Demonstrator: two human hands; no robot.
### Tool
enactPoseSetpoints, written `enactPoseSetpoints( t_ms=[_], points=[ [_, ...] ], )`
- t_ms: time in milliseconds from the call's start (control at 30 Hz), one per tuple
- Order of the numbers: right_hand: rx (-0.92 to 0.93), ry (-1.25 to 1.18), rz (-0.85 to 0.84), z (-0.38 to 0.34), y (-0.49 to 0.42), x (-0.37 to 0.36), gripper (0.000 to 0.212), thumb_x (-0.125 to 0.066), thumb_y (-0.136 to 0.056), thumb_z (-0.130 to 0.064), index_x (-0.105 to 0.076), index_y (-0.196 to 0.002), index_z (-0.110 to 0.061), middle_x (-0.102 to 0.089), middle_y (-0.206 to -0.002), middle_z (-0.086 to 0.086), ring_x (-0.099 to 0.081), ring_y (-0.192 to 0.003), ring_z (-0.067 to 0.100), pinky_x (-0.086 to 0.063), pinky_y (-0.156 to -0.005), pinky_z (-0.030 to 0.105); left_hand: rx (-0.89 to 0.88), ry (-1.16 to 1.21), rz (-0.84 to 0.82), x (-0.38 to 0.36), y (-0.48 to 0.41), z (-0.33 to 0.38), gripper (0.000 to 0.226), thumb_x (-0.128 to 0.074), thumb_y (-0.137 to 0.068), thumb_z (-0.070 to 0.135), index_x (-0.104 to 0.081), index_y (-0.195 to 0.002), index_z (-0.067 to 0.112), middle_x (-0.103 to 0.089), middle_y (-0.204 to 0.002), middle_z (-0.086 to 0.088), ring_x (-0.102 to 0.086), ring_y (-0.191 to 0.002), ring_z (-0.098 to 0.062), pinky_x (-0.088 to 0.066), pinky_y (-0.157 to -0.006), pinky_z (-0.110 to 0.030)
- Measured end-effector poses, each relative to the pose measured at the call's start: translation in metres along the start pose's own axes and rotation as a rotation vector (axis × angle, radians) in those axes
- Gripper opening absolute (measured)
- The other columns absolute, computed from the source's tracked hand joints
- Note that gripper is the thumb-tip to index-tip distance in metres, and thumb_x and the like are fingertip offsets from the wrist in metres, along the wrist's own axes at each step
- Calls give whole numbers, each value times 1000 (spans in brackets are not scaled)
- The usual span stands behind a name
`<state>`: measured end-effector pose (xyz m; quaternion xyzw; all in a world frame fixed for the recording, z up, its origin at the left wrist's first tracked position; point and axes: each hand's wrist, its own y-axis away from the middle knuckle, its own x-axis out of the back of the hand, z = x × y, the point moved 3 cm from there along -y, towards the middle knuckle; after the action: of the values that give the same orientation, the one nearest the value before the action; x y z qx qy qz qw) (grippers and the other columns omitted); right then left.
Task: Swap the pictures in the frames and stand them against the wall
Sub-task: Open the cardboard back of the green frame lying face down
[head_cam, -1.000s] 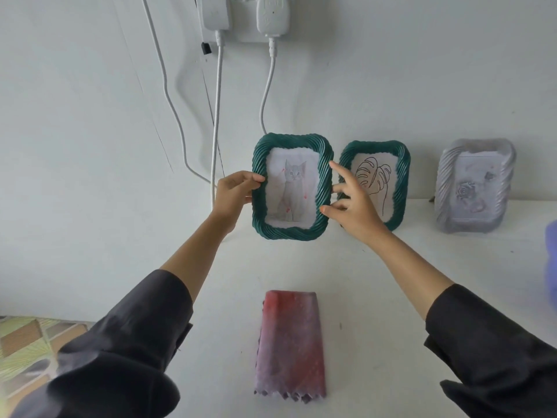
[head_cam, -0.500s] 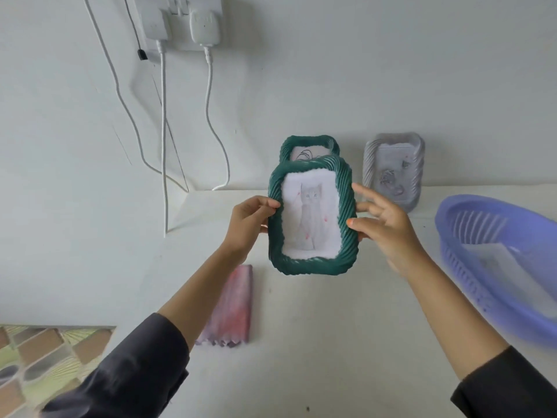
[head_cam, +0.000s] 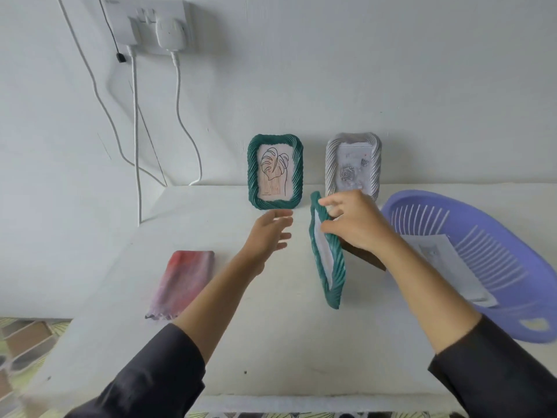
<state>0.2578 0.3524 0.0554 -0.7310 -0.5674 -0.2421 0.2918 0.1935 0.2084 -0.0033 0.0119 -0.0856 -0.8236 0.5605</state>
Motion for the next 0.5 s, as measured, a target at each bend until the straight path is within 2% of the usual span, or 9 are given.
enactPoseSetpoints(
  t_ms=[67,133,200,267,333,367,400,467,500],
  points=[
    [14,42,-81,-9,0,-11,49,-68,-77,-5,-57,-124,-7,-65,-107,15,-58,-80,19,-48,-71,27,-10,85,19,-5,4,8,18,-43,-97,24,-51,-113,20,-57,-110,-5,-57,-96,-24,-49,-81,-31],
    [60,27,-158,-16,0,-24,37,-66,-80,-7,-62,-117,-7,-70,-92,12,-61,-66,19,-56,-68,33,4,155,37,-8,6,10,22,-39,-99,28,-50,-116,21,-59,-105,-3,-60,-90,-21,-50,-81,-31],
    [90,-2,-213,-17,0,-33,26,-61,-86,-11,-65,-111,-8,-68,-74,2,-61,-55,15,-56,-60,25,18,208,54,-8,6,7,25,-37,-99,26,-49,-120,21,-60,-95,0,-59,-79,-16,-50,-73,-29],
    [76,-61,-184,-10,0,-36,31,-58,-88,-11,-61,-119,-9,-68,-78,3,-61,-53,9,-49,-56,15,25,153,97,-5,5,0,31,-41,-97,17,-49,-127,17,-60,-94,-2,-56,-75,-15,-48,-63,-22],
    [61,-58,-87,4,1,-32,30,-59,-88,-12,-63,-117,-10,-68,-88,4,-56,-56,-3,-42,-57,5,29,53,155,2,2,-11,41,-46,-92,3,-49,-131,13,-59,-98,-7,-56,-73,-13,-49,-58,-15],
    [56,-14,-51,12,2,-31,27,-60,-87,-12,-65,-114,-11,-67,-89,1,-53,-61,-6,-39,-59,3,32,6,169,5,1,-17,45,-47,-89,-3,-49,-132,12,-59,-100,-8,-57,-74,-14,-51,-61,-16],
    [42,38,-42,21,4,-32,26,-61,-87,-13,-66,-112,-13,-64,-89,-2,-52,-66,-5,-37,-62,4,37,-53,172,8,-1,-24,49,-46,-88,-6,-48,-133,11,-61,-103,-9,-60,-78,-17,-54,-69,-22],
    [-5,116,-104,42,7,-41,28,-62,-86,-18,-67,-113,-16,-60,-89,-6,-56,-81,7,-38,-69,15,68,-215,144,14,-5,-37,54,-48,-86,-4,-44,-137,13,-63,-109,-11,-62,-94,-26,-55,-85,-38],
    [-30,141,-157,52,10,-48,29,-63,-86,-22,-66,-115,-19,-60,-94,-6,-58,-92,13,-39,-75,19,92,-287,118,16,-6,-43,55,-49,-86,-3,-43,-138,14,-63,-110,-12,-62,-97,-28,-54,-87,-40]
  ],
)
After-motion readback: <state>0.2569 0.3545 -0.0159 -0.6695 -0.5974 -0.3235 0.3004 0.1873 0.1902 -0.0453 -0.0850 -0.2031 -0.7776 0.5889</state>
